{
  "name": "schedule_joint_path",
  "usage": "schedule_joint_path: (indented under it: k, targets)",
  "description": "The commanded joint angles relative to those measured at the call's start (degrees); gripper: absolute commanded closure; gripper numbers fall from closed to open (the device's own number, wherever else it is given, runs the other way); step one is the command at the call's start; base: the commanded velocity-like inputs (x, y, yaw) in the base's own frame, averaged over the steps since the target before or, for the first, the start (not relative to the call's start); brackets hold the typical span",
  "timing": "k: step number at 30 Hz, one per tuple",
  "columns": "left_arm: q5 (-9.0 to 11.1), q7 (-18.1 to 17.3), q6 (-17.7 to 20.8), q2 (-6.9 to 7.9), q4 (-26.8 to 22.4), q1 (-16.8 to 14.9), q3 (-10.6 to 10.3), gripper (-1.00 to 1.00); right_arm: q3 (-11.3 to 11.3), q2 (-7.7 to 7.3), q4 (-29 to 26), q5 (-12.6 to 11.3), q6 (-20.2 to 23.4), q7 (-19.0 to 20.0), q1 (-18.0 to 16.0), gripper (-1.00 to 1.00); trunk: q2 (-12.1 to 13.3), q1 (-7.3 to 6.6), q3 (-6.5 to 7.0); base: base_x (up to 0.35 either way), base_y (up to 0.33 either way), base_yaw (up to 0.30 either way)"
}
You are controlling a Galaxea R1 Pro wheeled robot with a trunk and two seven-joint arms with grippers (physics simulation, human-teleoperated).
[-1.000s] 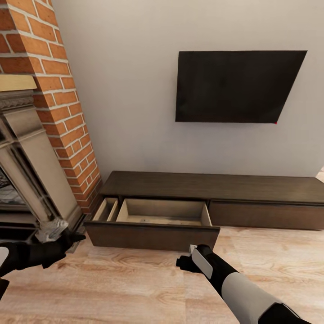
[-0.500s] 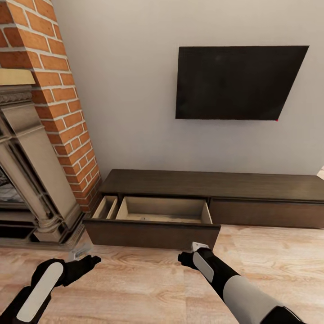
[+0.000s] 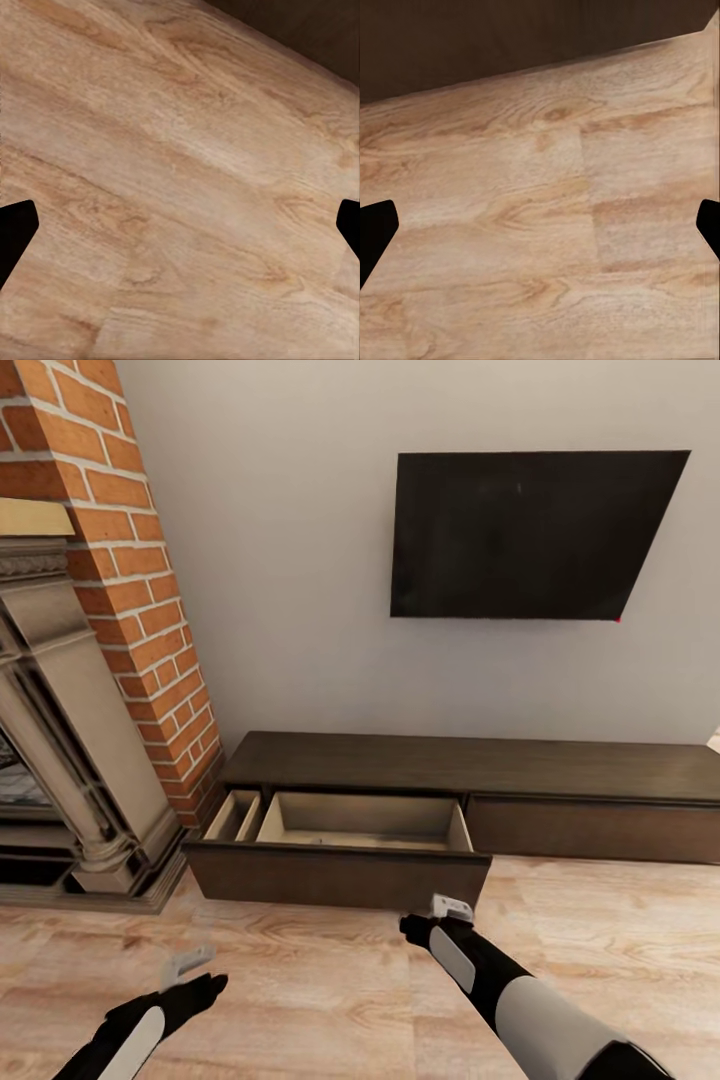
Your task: Place each of the two pumpkins and all three candles from the living room inside a cabinet in the living room (use any cabinet), then make sure every cabinet is closed, and position the cauldron so it is next to a table in the living room.
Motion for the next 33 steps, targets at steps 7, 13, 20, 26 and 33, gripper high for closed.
schedule_joint_path:
  k: [7,13,20,26,33]
  targets:
    - [0.32,0.41,-8.70,0.11,3.39,-0.02,-5.88,-1.00,0.49,0.03,1.37,0.21,-4.80,-0.14,-0.01,-1.00,-2.85,1.54,-1.31,0.000,0.000,0.000]
    - [0.23,0.40,-10.20,0.07,3.73,0.01,-6.68,-1.00,0.49,0.03,3.94,3.09,-8.30,-0.13,-0.01,-1.00,-5.26,2.86,-2.39,0.000,0.000,0.000]
    - [-0.19,0.40,-11.38,-1.19,3.18,-0.10,-8.01,-1.00,0.49,0.25,11.09,5.79,-18.51,-0.05,-0.01,-1.00,-8.07,4.39,-3.65,0.000,0.000,0.000]
    - [-11.05,0.45,-11.57,-6.35,2.61,-0.42,-8.87,-1.00,0.49,0.11,12.73,7.31,-22.53,0.02,-0.01,-1.00,-10.47,5.71,-4.73,0.000,0.000,0.000]
    - [-16.35,0.42,-11.54,-8.69,2.92,-2.14,-8.55,-1.00,0.49,-0.17,13.35,7.45,-25.04,0.04,0.04,-1.00,-13.28,7.25,-5.98,0.000,0.000,0.000]
